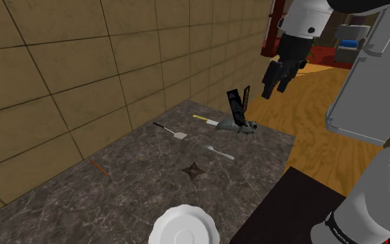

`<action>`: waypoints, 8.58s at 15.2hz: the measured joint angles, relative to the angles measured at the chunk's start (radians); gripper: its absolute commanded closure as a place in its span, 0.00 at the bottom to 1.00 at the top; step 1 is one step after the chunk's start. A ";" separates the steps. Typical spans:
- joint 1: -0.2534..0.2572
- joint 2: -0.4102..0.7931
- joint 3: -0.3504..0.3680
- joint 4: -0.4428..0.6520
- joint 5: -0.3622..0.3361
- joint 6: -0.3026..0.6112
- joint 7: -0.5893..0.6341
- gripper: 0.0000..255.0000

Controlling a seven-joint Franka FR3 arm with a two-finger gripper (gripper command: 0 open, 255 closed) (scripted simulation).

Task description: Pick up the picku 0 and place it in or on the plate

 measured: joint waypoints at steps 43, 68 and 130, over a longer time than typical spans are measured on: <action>0.085 1.324 0.106 0.266 -0.171 0.944 0.293 0.00; 0.091 1.391 0.096 0.282 -0.181 0.994 0.298 1.00; 0.520 1.226 0.208 0.000 -0.296 1.099 0.948 0.00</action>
